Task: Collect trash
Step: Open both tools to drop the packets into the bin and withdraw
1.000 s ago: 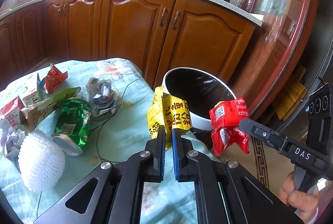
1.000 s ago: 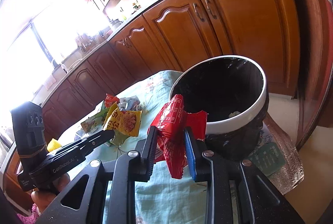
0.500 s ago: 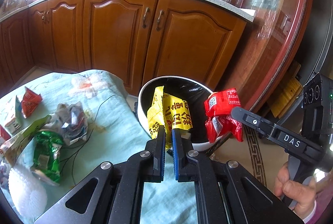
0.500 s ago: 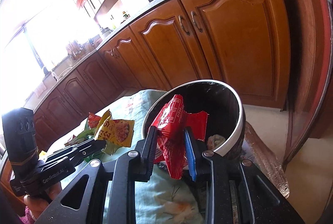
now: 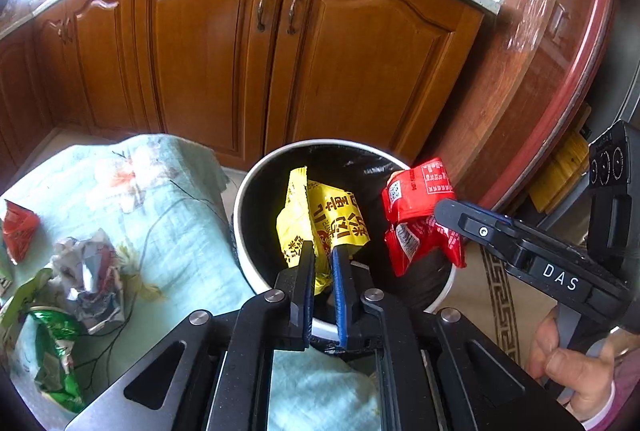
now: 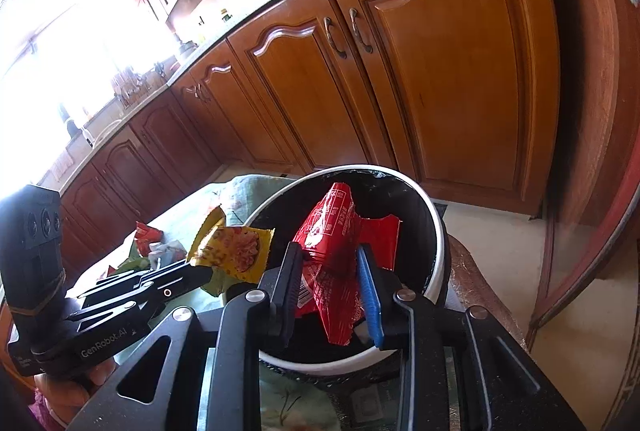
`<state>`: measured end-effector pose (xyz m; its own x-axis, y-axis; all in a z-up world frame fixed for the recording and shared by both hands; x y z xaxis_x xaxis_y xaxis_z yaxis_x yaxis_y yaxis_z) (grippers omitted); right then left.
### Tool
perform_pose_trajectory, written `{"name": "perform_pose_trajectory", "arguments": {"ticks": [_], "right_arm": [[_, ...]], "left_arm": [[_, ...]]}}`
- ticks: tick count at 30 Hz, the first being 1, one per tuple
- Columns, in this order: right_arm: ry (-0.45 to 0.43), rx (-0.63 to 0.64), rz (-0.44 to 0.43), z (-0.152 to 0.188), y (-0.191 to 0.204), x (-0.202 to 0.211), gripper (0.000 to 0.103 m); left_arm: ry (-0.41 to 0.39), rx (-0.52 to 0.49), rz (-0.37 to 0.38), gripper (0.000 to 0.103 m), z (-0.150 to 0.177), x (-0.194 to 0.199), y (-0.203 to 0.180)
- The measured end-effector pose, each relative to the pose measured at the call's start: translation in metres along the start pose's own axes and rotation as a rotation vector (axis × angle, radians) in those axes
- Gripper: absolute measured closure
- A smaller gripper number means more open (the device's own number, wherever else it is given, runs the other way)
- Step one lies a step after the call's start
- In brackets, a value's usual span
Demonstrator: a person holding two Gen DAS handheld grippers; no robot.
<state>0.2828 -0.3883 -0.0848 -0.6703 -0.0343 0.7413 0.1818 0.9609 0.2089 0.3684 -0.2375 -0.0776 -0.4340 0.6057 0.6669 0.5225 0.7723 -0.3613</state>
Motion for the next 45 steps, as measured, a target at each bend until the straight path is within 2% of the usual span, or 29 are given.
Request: {"name": "perform_pose_trajectory", "arguments": {"ticks": [5, 6, 7, 8, 9, 14, 18, 20, 29, 45], "right_arm": [[0.025, 0.02, 0.018, -0.001, -0.005, -0.011, 0.054], [0.027, 0.019, 0.017, 0.0, -0.006, -0.012, 0.054], [0.03, 0.016, 0.019, 0.0, -0.007, -0.013, 0.052], [0.031, 0.011, 0.02, -0.001, -0.009, -0.015, 0.045], [0.031, 0.002, 0.017, 0.0, -0.011, -0.015, 0.039], [0.021, -0.017, 0.004, 0.006, -0.013, -0.008, 0.035], [-0.005, -0.041, -0.019, 0.011, -0.011, 0.003, 0.014], [-0.015, -0.055, -0.031, 0.014, -0.008, 0.009, 0.009], [-0.005, -0.079, -0.081, 0.044, 0.015, 0.028, 0.008], [0.077, -0.031, -0.184, 0.094, 0.084, 0.038, 0.008]], "left_arm": [[0.025, 0.014, -0.005, 0.082, -0.003, -0.017, 0.003], [0.027, 0.013, -0.008, 0.08, -0.002, -0.019, 0.002], [0.029, 0.013, -0.013, 0.076, -0.002, -0.02, 0.002], [0.028, 0.014, -0.017, 0.068, -0.002, -0.021, 0.002], [0.023, 0.016, -0.018, 0.066, 0.001, -0.02, 0.002], [0.007, 0.036, -0.022, 0.057, 0.01, -0.008, 0.004], [-0.02, 0.055, -0.035, 0.048, 0.021, 0.008, 0.008], [-0.045, 0.071, -0.044, 0.035, 0.029, 0.019, 0.009], [-0.082, 0.143, -0.068, 0.034, 0.073, 0.064, 0.02], [-0.149, 0.237, -0.16, 0.034, 0.139, 0.161, 0.045]]}}
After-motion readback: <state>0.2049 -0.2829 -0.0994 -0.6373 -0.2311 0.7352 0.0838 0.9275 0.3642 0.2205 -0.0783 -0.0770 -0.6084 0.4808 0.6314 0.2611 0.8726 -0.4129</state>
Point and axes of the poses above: each gripper's, at about its wrist camera, not at the fingertips, and x roughly against the way its jaws point, y to its left, z to its underside, the point moved 7 cm from there along -x, roughly the way its jaws point, and after that the axes turned 11 degrees about z, right-handed, at the moved point
